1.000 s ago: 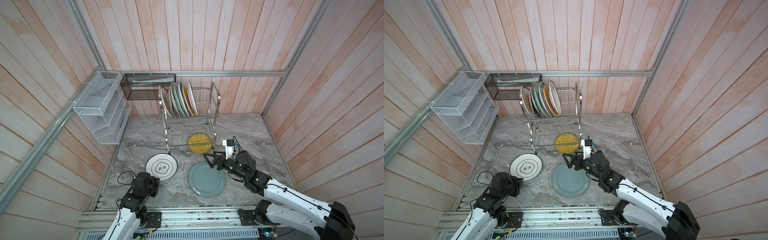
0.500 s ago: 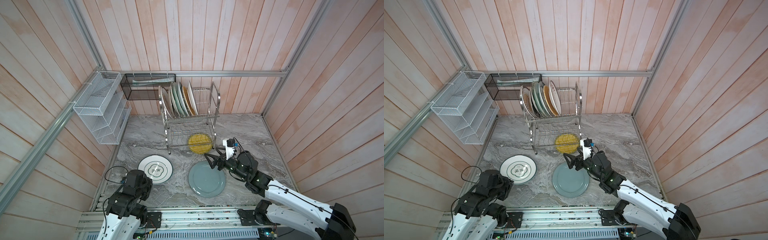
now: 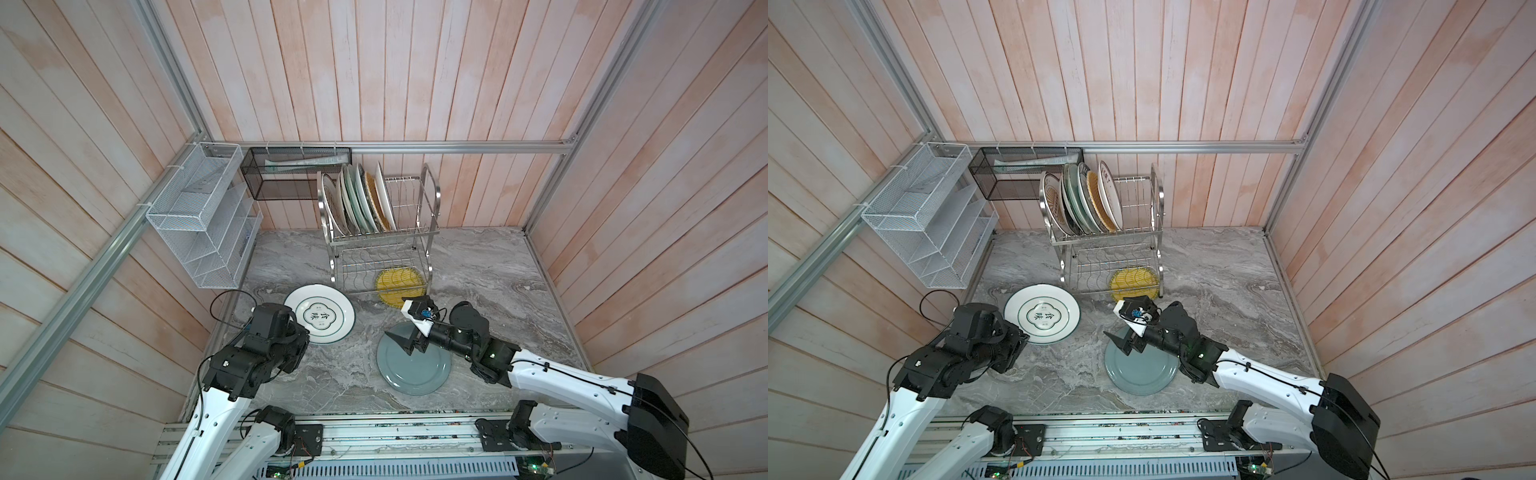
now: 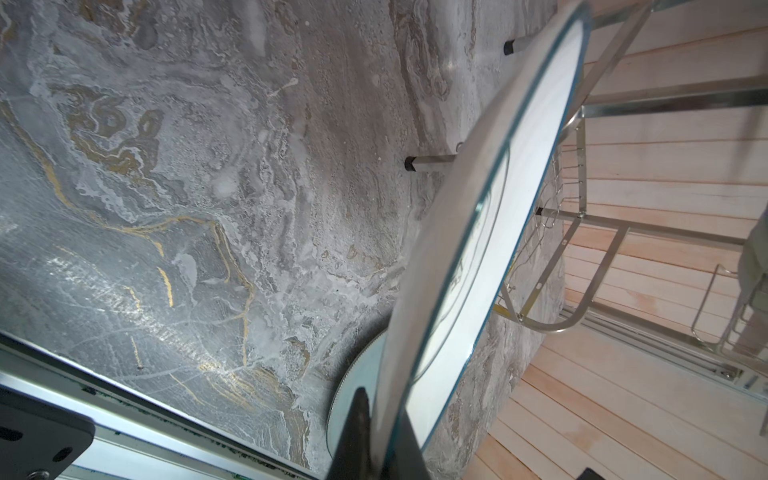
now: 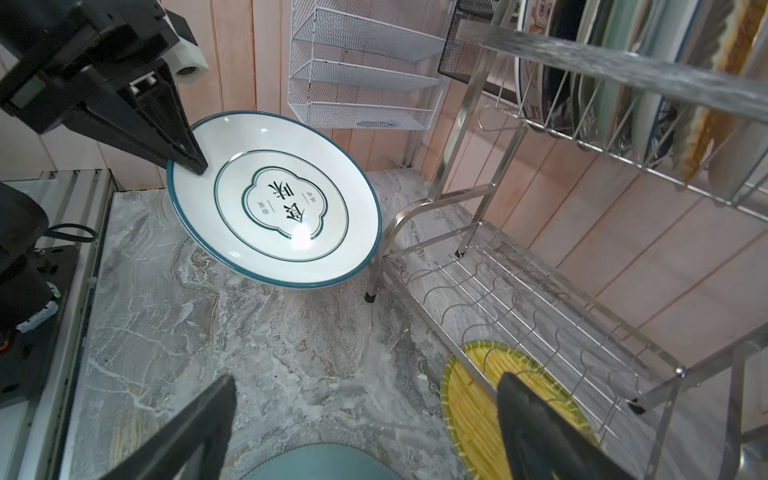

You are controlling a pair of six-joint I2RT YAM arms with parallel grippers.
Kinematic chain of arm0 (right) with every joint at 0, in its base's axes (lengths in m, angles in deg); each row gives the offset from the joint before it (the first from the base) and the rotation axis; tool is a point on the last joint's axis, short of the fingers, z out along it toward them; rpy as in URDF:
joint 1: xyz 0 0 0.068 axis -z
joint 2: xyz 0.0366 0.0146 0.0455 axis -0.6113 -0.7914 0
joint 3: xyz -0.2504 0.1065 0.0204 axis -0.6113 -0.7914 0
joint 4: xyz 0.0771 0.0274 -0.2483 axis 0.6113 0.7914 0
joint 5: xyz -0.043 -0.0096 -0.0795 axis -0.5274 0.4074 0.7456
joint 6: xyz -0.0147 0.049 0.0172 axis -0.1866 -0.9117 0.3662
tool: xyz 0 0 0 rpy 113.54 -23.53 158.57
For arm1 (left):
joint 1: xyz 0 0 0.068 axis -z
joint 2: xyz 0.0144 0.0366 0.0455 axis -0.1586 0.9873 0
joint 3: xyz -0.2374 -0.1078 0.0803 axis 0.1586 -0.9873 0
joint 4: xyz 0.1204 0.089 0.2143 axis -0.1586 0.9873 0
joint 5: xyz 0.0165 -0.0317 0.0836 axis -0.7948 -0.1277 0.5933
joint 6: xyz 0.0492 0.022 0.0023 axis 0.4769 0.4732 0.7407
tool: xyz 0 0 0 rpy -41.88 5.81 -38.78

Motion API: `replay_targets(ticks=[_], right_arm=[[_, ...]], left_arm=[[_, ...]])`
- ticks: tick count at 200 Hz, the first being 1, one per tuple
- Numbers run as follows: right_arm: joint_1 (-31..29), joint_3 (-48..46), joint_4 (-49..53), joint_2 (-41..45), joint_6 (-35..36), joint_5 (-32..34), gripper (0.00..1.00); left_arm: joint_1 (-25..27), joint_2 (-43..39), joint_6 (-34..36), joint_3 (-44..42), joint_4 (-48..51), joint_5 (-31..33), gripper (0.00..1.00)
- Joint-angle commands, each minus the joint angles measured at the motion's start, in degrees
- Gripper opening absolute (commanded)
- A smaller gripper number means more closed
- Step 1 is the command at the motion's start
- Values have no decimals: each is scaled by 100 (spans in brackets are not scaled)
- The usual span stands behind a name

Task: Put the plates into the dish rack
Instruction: 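Close the left gripper on the plate rim and tilt it up toward the right gripper, then close the right gripper on the raised plate rim while the left gripper releases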

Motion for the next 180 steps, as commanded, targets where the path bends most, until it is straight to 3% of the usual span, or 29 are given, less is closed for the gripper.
replay_targets(ticks=[1, 32, 60, 115, 180], right_arm=[[-235, 298, -256, -291, 906, 224, 98], [-557, 448, -285, -641, 1787, 373, 96], [-816, 554, -214, -843, 2461, 751, 89], [-967, 838, 158, -1168, 2837, 1307, 68], [-1093, 1074, 199, -1612, 2900, 1659, 44]], left_arm=[[383, 222, -258, 382, -286, 76, 0], [1220, 823, -629, 790, -473, 558, 0], [1665, 1362, -777, 1142, -587, 762, 0], [1989, 1856, -943, 1459, -648, 866, 0], [2076, 1897, -1051, 1432, -691, 866, 0]])
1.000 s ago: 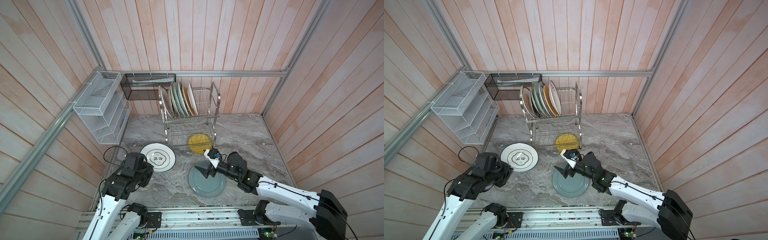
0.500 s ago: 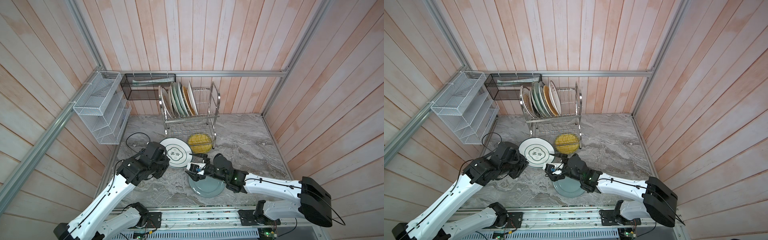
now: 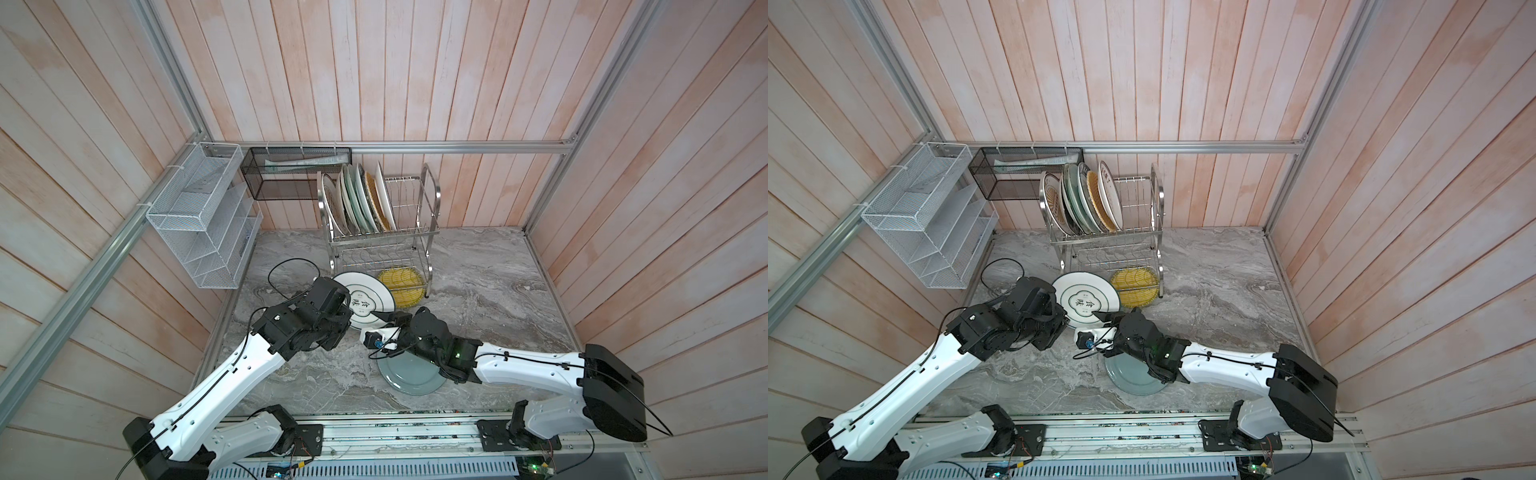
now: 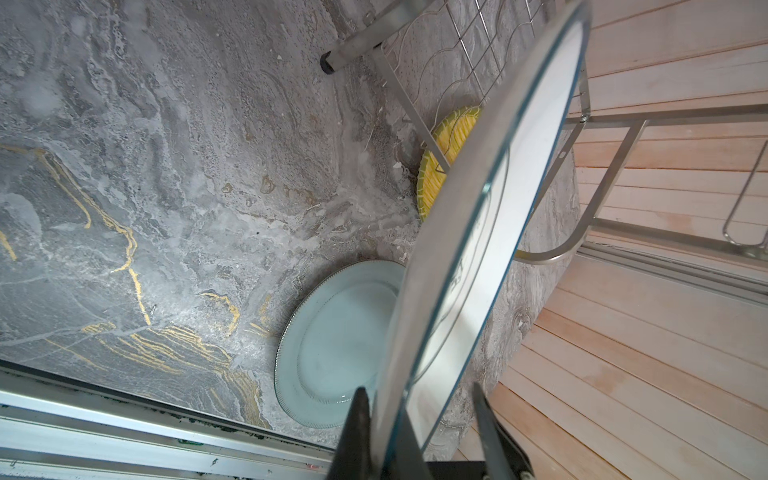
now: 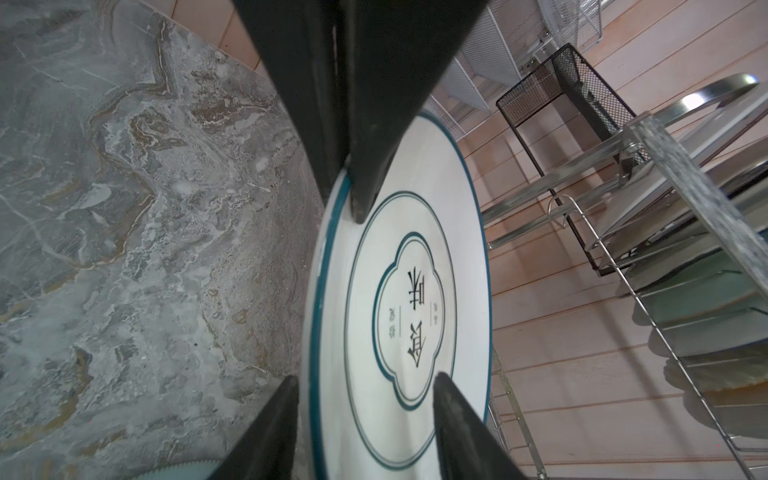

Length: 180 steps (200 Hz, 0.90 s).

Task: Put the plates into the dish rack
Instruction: 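Close the right gripper on the raised plate rim while the left gripper releases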

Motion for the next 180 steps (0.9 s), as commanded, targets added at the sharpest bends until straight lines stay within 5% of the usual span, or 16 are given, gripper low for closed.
replay_targets(ticks=[1, 29, 82, 125, 135, 139, 180], right_arm=[[-82, 226, 86, -149, 50, 272, 43], [-164, 304, 49, -289, 9, 411, 22], [-243, 241, -274, -270, -190, 814, 0], [-233, 61, -457, -53, -494, 1174, 0], [-225, 9, -449, 63, -654, 1203, 0], [-224, -24, -448, 122, -722, 1198, 0], [-221, -253, -131, 1102, -1796, 1003, 0]], left_arm=[[40, -51, -98, 175, -273, 173, 0], [59, -43, -116, 174, -277, 173, 0], [68, -191, -73, -2, -410, 164, 0], [61, -470, 213, -117, -540, 416, 60], [60, -608, 415, -127, -632, 543, 82], [59, -671, 504, -130, -679, 613, 98], [42, -1574, 1979, -242, -1541, 1105, 100]])
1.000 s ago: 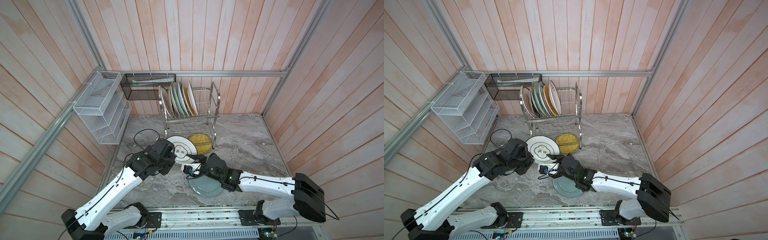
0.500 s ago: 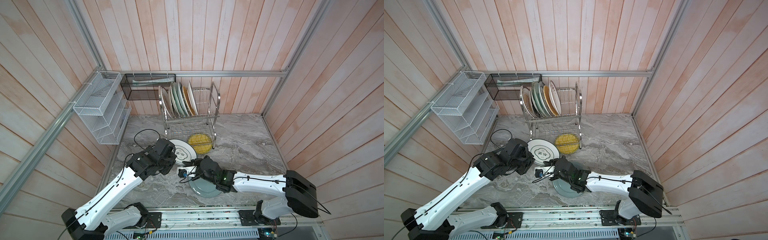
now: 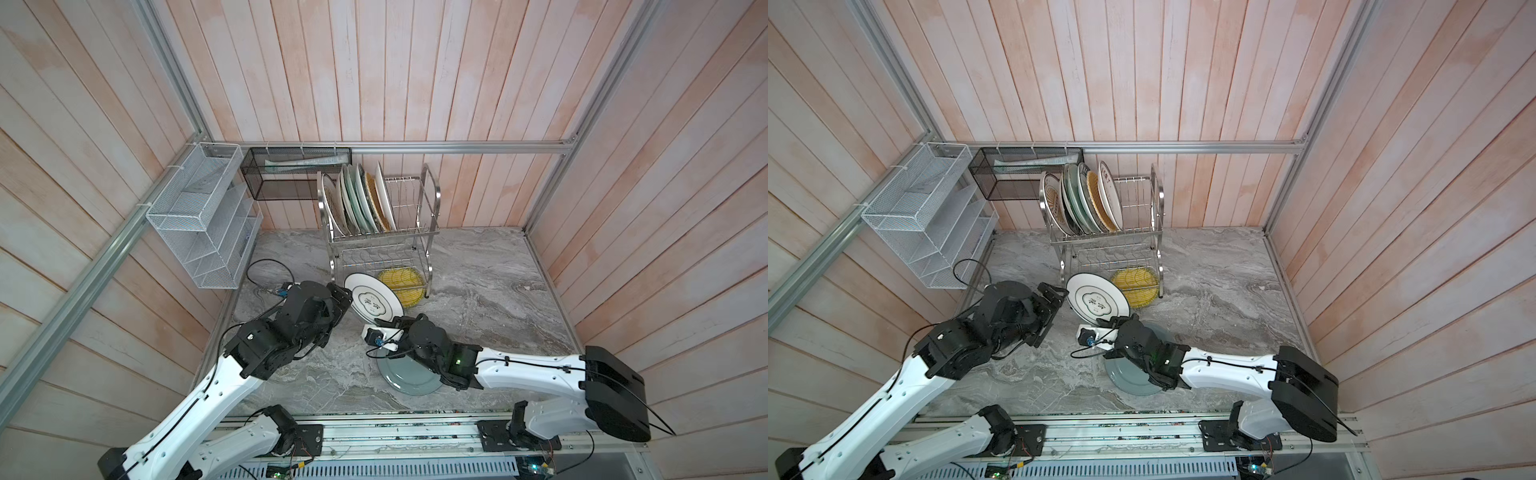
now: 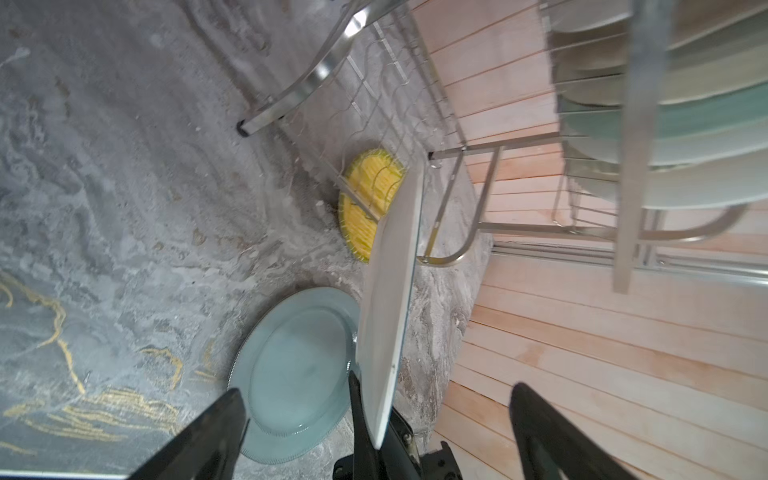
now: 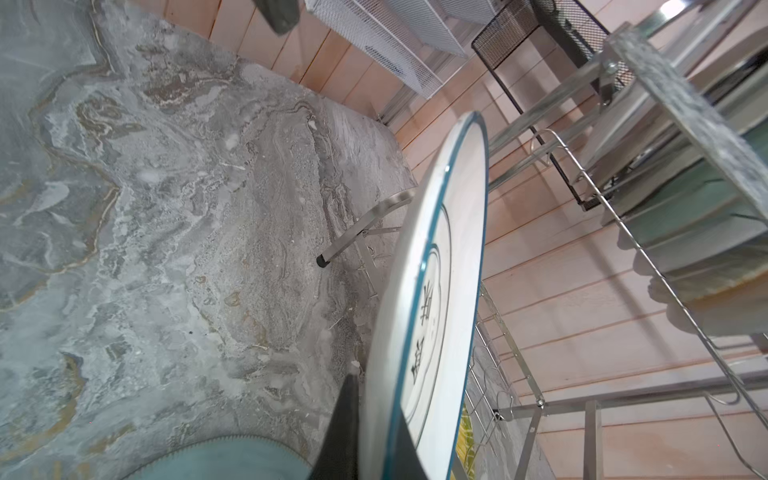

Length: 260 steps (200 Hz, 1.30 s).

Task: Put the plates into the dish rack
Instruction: 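Close the right gripper on the raised plate rim while the left gripper releases, then lift the white teal-rimmed plate with the right gripper to the rack's upper slots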

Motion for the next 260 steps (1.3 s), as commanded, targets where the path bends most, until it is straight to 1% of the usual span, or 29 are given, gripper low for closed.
replay_targets(ticks=[1, 32, 43, 53, 71, 92, 103, 114, 127, 143, 164, 194, 208, 230, 239, 260], right_arm=[[24, -19, -159, 743, -911, 26, 0], [18, 94, 218, 1717, -1857, -450, 0], [18, 260, 373, 1977, -2201, -408, 0], [27, 535, 621, 2115, -2609, -225, 0], [54, 1265, 1255, 2126, -2956, -197, 0], [119, 1952, 1467, 2027, -3092, -275, 0], [315, 2389, 1618, 1889, -3285, -444, 0], [628, 2879, 1873, 1698, -3549, -777, 0], [1076, 3359, 2013, 1466, -3836, -1242, 0], [1530, 3874, 2145, 1130, -4016, -1469, 0], [2135, 4558, 2346, 628, -4245, -1932, 0], [2931, 5485, 2708, -177, -4478, -2663, 0], [3181, 5879, 2886, -564, -4523, -2857, 0], [3576, 6341, 2994, -1094, -4819, -3285, 0], [3637, 6502, 3019, -1283, -4860, -3398, 0], [3644, 6902, 3210, -1708, -4793, -3431, 0]], left_arm=[[-10, -509, 1213, -152, -762, 428, 100], [-10, -1483, 2858, -827, -2196, 267, 100], [-12, -1811, 3343, -1128, -2648, 262, 100], [-10, -2048, 3902, -1386, -2959, 260, 100], [-11, -2296, 4750, -1751, -3346, 316, 100], [-11, -2481, 5582, -2244, -3704, 151, 100], [-11, -2600, 5888, -2558, -3925, -16, 100], [-10, -2717, 6148, -2861, -4098, -165, 100], [-15, -2827, 6323, -3119, -4164, -262, 100], [-10, -3010, 6484, -3393, -4245, -451, 100], [-13, -3301, 6454, -3650, -4249, -576, 100], [-17, -3509, 6479, -3745, -3847, -596, 100], [-10, -3526, 6469, -3744, -3765, -664, 100], [-11, -3448, 6351, -3568, -3476, -903, 100], [-10, -3431, 6344, -3525, -3312, -1032, 100], [-14, -3451, 6341, -3498, -3002, -1223, 100]])
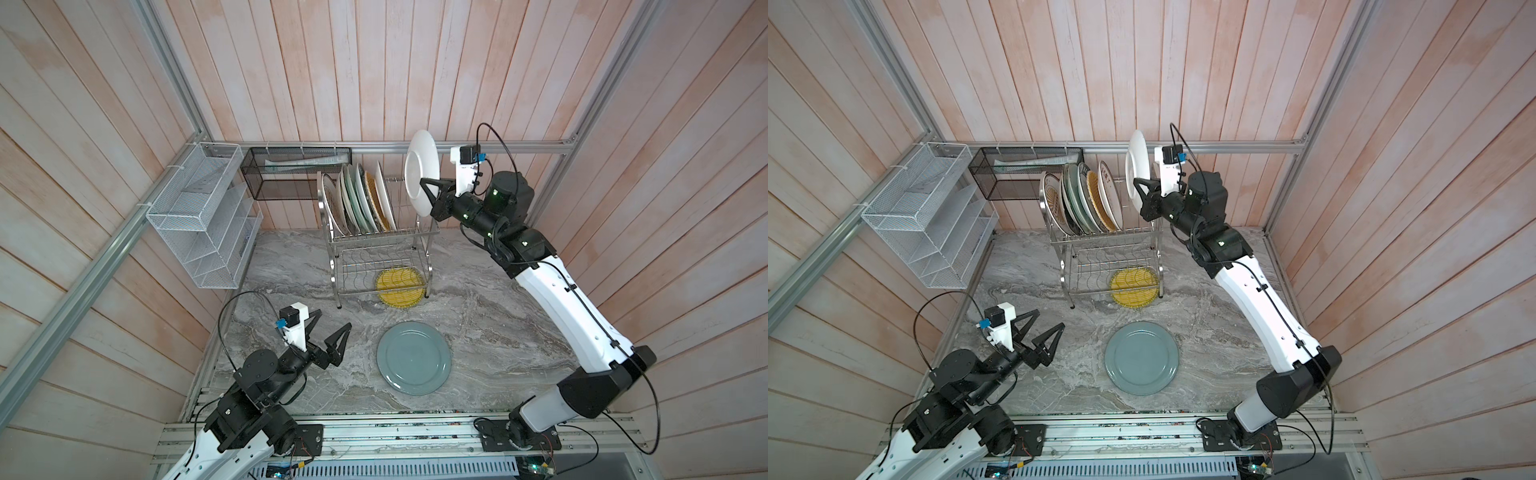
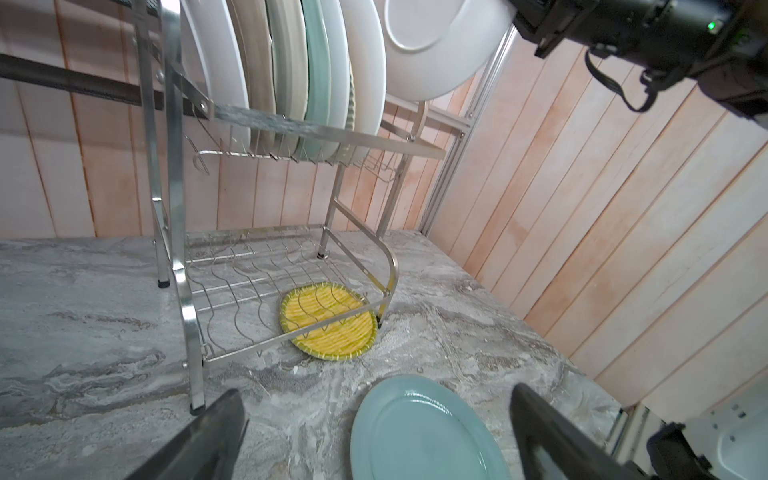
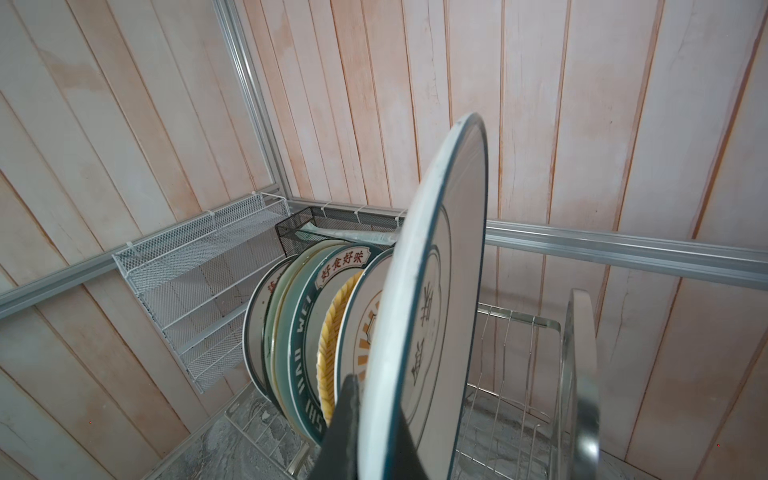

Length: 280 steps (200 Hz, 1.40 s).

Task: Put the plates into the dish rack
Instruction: 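Lift the white teal-rimmed plate with the right gripper to the rack's upper slots, then lower the plate with the right gripper into the slot beside the other plates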

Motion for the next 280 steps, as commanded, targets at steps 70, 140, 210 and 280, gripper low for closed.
replay_targets(ticks=[70, 140, 210, 280], right_arm=[[7, 883, 93, -958, -90, -224, 0], [17, 897, 248, -1227, -87, -5, 0], [17, 841, 253, -1411, -319, 108, 0], [-7, 1130, 437, -1515, -498, 516, 0]], left_arm=[[1, 57, 61, 72, 398, -404, 100], [1, 205, 40, 55, 373, -495, 100], [5, 285, 23, 58, 361, -513, 100], [-2, 304, 21, 58, 375, -478, 100]])
